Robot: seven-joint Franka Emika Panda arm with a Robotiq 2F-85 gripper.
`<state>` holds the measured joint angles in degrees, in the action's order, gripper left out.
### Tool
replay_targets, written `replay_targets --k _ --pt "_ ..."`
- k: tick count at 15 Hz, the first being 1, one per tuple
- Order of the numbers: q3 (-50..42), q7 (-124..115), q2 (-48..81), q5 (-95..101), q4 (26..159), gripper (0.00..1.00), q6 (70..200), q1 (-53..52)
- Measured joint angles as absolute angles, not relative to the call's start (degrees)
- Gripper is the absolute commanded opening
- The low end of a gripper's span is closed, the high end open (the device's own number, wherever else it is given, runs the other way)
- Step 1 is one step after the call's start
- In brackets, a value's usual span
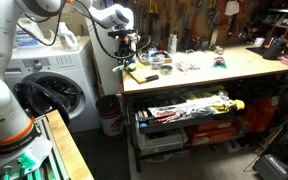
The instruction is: Use the white and green brush to scrub the wooden board
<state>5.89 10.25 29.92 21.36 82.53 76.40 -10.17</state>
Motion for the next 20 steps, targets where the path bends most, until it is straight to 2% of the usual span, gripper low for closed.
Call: replay_targets --k 12,20 --pt "1.35 10.26 29.76 22.42 83.22 0.06 76.37 -5.69" --pt "2.77 10.36 29.77 22.19 84.45 0.06 76.37 -5.44"
